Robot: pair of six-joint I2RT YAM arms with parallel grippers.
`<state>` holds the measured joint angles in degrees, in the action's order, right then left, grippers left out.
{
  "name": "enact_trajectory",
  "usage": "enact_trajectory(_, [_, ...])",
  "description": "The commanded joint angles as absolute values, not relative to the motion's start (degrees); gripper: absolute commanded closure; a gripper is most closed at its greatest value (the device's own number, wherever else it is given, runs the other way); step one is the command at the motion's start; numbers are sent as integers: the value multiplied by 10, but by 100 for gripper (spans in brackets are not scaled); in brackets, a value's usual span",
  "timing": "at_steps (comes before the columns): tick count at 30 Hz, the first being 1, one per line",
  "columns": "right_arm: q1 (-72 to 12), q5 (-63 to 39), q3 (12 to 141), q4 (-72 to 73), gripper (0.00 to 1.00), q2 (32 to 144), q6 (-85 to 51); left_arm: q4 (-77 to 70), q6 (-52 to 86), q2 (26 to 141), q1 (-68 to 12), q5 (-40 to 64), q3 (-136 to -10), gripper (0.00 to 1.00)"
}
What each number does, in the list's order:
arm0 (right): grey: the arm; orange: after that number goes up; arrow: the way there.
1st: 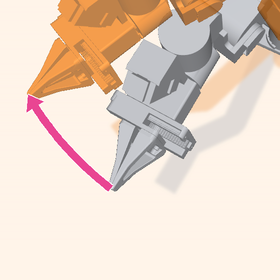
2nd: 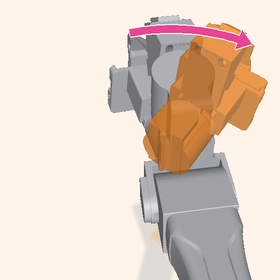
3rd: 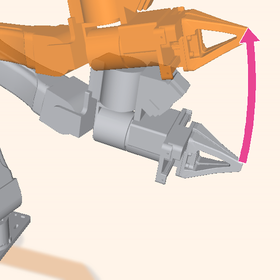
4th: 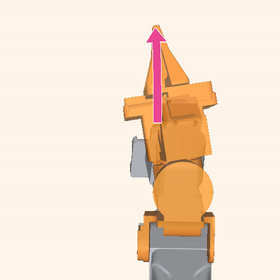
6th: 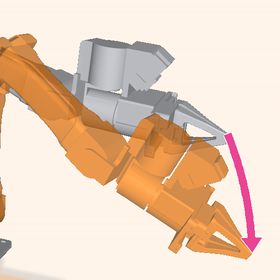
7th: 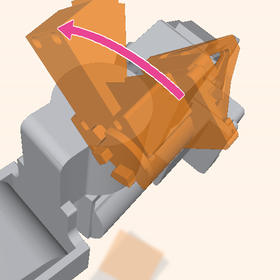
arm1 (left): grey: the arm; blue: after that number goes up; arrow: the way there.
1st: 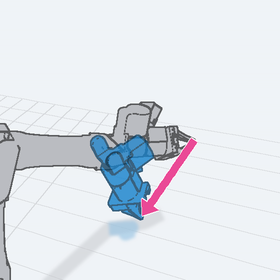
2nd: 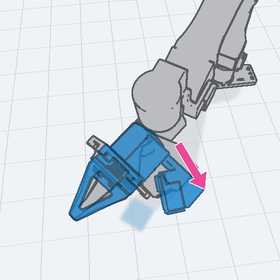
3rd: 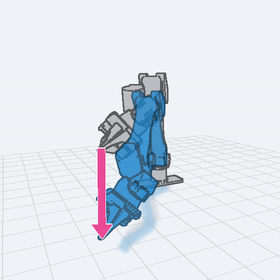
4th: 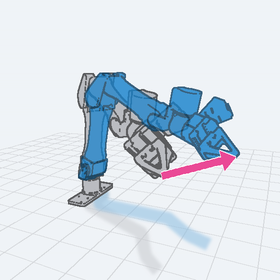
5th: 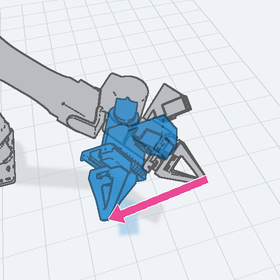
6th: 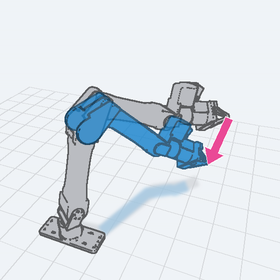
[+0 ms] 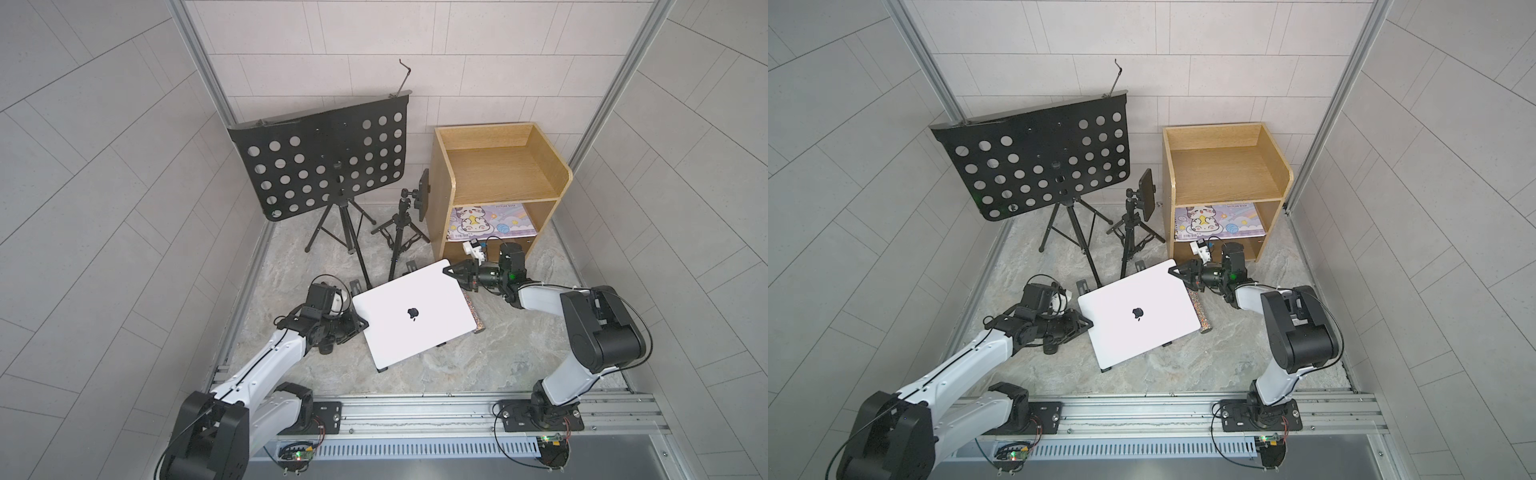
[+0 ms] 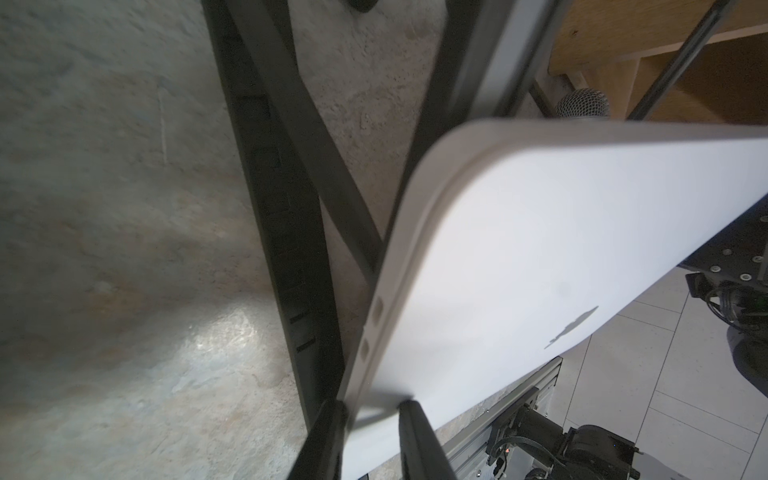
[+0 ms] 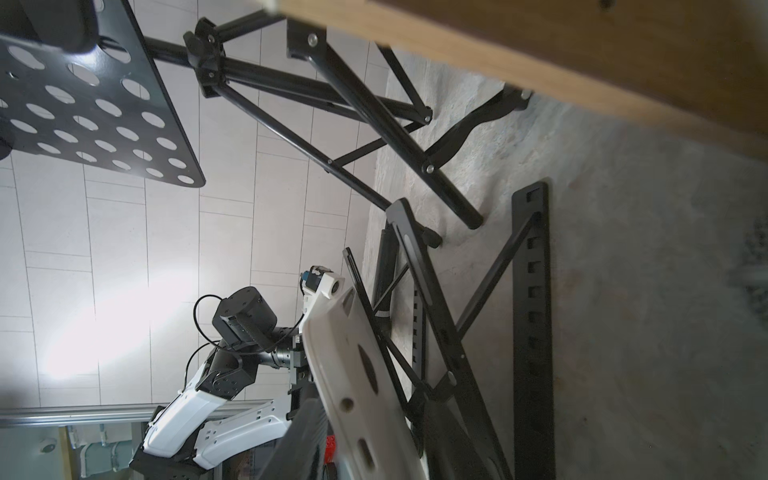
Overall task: Close the laptop lid and set it aside
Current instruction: Pick up the laptop from the computer stand.
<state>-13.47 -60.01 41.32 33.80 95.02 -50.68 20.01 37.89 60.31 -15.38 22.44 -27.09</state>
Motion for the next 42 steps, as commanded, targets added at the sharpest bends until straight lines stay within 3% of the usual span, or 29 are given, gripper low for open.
enact_trajectory(1, [-161, -656, 412, 295, 57, 913, -481, 211, 374, 614, -153, 204, -272, 72])
enact_trajectory(6, [-165, -648, 421, 239, 61, 895, -444, 211, 374, 613, -153, 205, -273, 72])
enact_trajectory(20, [-161, -642, 423, 233, 99, 827, -454, 258, 366, 564, -152, 203, -301, 66])
enact_trajectory(34, [-130, -639, 411, 369, 100, 774, -640, 402, 341, 417, -151, 119, -421, 30])
enact_trajectory(42, [-128, -633, 413, 374, 100, 724, -690, 480, 293, 392, -152, 59, -561, 9])
